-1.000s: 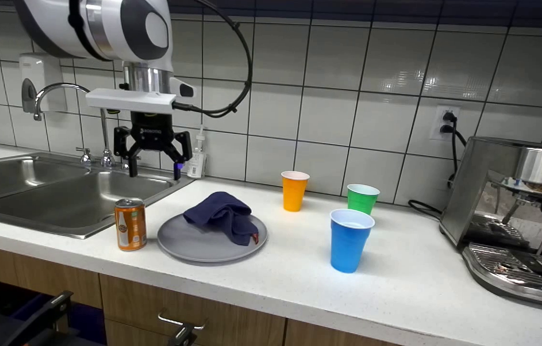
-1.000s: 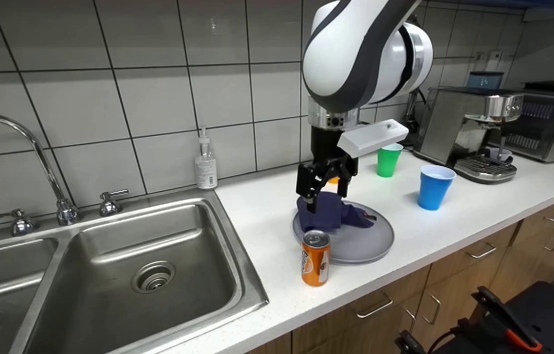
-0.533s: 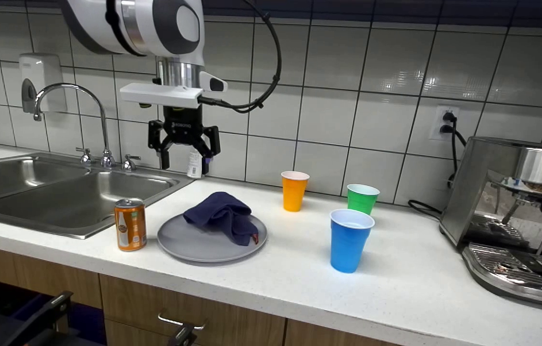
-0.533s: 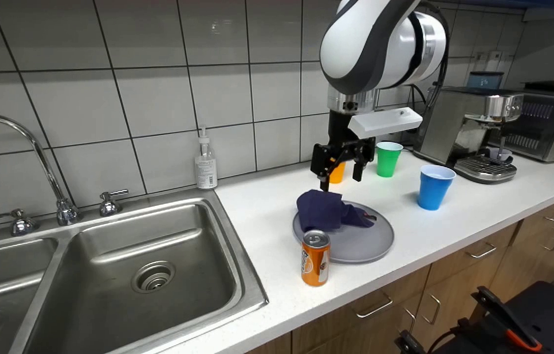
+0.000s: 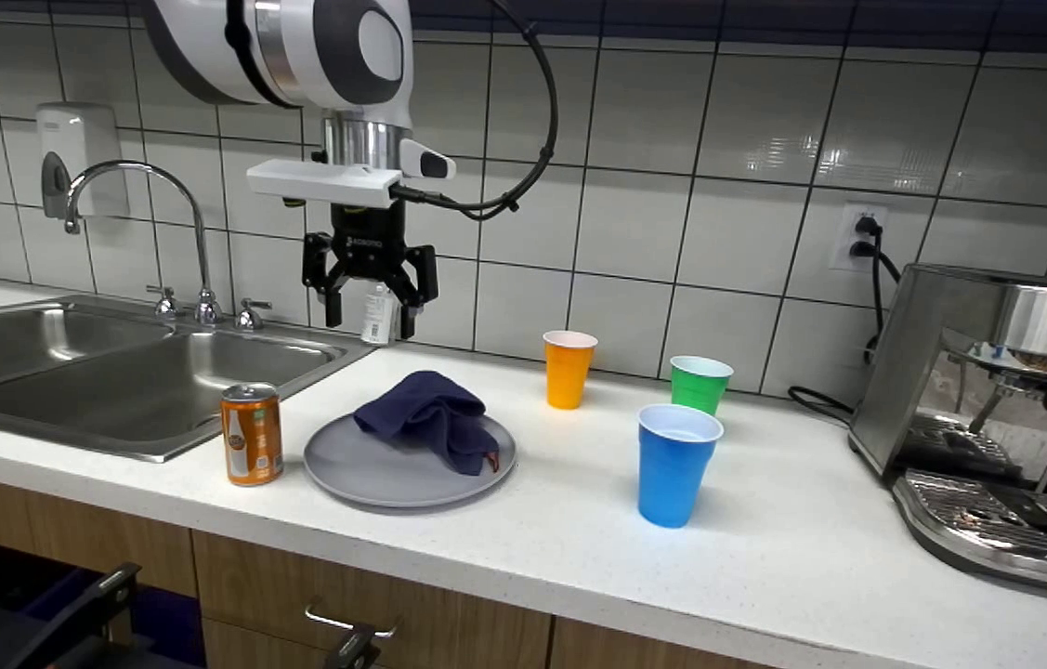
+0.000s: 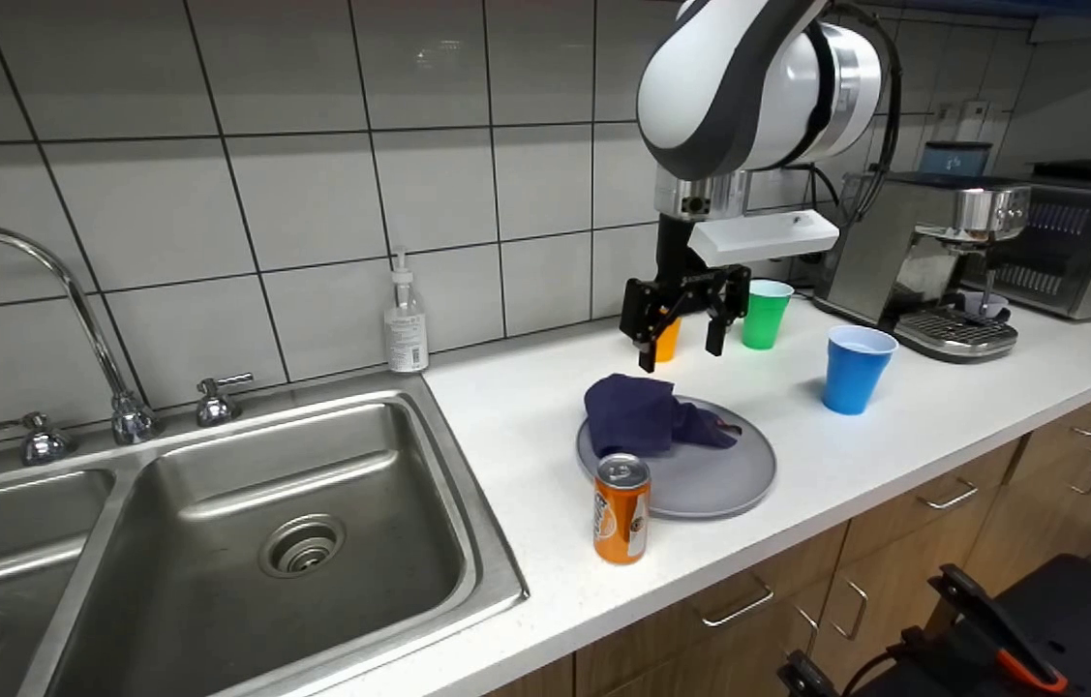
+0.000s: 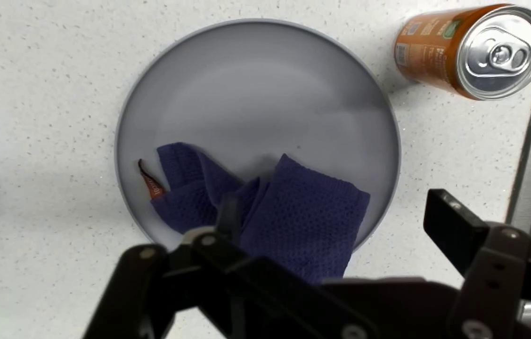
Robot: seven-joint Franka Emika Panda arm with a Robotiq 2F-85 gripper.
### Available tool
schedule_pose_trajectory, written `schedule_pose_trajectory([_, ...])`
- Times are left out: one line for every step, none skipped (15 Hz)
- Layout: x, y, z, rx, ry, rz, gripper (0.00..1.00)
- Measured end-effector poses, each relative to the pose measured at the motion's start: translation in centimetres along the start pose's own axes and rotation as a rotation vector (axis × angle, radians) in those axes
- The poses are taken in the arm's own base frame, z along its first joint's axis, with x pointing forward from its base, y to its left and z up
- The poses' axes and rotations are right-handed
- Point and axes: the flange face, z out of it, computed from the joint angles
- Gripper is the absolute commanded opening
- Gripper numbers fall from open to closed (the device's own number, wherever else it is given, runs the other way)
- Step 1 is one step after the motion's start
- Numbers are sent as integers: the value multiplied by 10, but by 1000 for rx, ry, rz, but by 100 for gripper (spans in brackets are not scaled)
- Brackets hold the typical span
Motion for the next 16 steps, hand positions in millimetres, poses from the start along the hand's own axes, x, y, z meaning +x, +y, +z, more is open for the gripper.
schedule_pose_trajectory([0,0,0,0,0,0,100])
schedule_pose_trajectory([0,0,0,0,0,-1,100])
schedule_pose_trajectory([0,0,0,0,0,-1,100])
schedule_pose_trajectory([0,0,0,0,0,-1,100])
schedule_pose_trajectory([0,0,0,0,0,-1,100])
schedule_pose_trajectory([0,0,1,-1,-2,13,100])
schedule_pose_trajectory([0,0,3,-4,-6,45,100])
schedule_pose_trajectory([0,0,6,-7,-12,94,100])
schedule_pose_trajectory([2,0,9,-9,-19,149,100])
schedule_pose_trajectory([4,0,13,-10,-24,200,100])
schedule_pose_trajectory([7,0,17,-11,-30,250,100])
schedule_pose_trajectory([11,1,21,-13,-35,296,100])
schedule_pose_trajectory([14,1,24,-14,-40,336,100])
schedule_pose_trajectory([18,1,28,-16,-43,376,100])
schedule_pose_trajectory([22,1,31,-17,-45,414,100])
schedule_pose_trajectory([26,1,35,-18,-47,450,100])
